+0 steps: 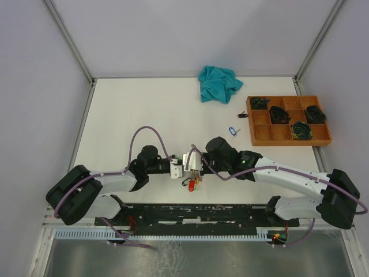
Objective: Put the keys on the keyring
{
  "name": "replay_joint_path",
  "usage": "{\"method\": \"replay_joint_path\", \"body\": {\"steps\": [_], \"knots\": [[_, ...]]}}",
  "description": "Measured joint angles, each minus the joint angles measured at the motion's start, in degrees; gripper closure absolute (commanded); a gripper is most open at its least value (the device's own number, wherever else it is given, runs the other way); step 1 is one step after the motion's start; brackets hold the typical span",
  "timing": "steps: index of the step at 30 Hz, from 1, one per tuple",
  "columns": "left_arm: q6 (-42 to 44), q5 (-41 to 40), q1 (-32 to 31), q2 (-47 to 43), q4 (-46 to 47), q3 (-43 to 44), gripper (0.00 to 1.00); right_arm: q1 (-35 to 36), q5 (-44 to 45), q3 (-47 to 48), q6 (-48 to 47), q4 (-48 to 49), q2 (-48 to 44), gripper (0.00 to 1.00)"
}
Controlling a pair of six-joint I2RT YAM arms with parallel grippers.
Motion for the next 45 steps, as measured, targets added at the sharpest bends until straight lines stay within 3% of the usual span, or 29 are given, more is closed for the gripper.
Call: {"method": "replay_joint_path", "body": {"steps": [45], "knots": [[-0.07, 0.59, 0.0, 0.0, 0.04, 0.0, 0.97, 0.26, 0.24, 0.0, 0.02, -0.07, -0.11, 0.99]]}}
